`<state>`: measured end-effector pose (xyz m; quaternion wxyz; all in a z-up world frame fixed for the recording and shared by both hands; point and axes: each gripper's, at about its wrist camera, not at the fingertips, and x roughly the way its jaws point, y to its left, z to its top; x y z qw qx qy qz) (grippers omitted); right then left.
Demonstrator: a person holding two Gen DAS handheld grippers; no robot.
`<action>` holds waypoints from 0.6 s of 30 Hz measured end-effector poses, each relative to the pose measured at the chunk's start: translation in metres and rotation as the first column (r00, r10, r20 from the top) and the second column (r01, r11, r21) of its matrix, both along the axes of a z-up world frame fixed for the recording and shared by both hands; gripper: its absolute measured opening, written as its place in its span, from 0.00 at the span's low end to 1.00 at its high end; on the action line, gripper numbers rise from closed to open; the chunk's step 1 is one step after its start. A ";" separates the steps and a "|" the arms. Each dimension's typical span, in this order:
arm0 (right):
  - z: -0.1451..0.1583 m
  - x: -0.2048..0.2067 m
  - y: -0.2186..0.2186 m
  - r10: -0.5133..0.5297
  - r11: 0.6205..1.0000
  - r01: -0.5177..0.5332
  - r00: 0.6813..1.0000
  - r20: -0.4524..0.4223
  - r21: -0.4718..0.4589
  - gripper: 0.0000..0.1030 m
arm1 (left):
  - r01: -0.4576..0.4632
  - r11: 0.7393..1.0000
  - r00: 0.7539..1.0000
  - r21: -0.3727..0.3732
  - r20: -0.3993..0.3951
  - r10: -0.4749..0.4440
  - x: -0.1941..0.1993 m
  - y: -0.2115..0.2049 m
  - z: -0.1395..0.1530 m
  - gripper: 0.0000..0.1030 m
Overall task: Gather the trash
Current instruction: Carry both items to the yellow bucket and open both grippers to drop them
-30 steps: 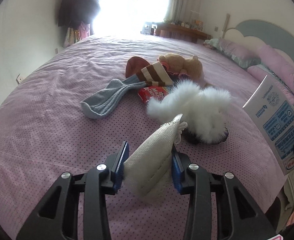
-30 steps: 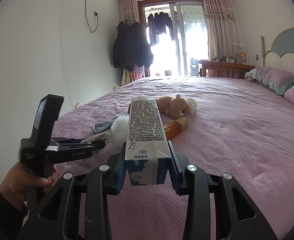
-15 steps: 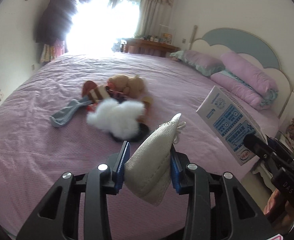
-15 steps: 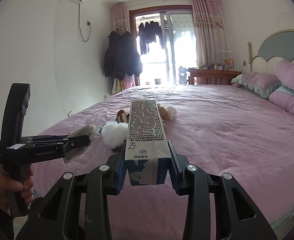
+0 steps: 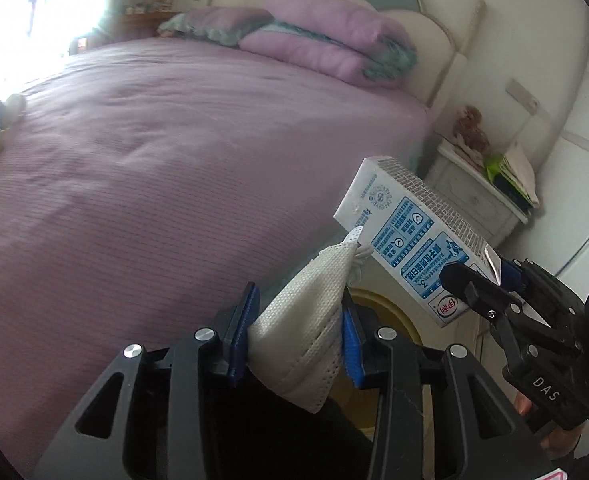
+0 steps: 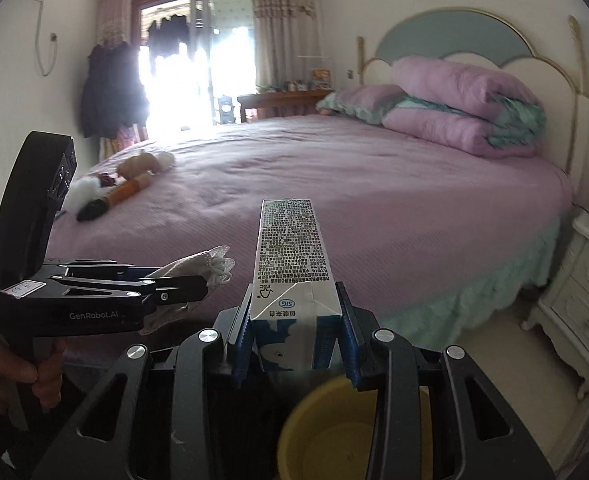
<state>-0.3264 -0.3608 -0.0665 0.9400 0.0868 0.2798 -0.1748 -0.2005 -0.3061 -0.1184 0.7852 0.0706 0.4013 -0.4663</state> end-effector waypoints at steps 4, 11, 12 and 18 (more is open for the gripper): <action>-0.028 -0.032 -0.021 -0.123 0.991 0.126 0.990 -0.065 0.041 0.35 | 0.120 0.991 0.992 0.062 -0.033 -0.118 -0.021 -0.051 -0.030 0.40; -0.052 -0.061 -0.047 -0.222 0.968 0.235 0.965 -0.143 0.083 0.35 | 0.213 0.969 0.974 0.122 -0.107 -0.201 -0.046 -0.090 -0.068 0.86; -0.057 -0.062 -0.048 -0.224 0.967 0.240 0.961 -0.161 0.090 0.35 | 0.222 0.965 0.972 0.138 -0.112 -0.207 -0.048 -0.096 -0.071 0.88; -0.091 -0.057 -0.046 -0.172 0.963 0.217 0.950 -0.260 0.159 0.35 | 0.183 0.968 0.982 0.174 -0.087 -0.170 -0.049 -0.087 -0.075 0.90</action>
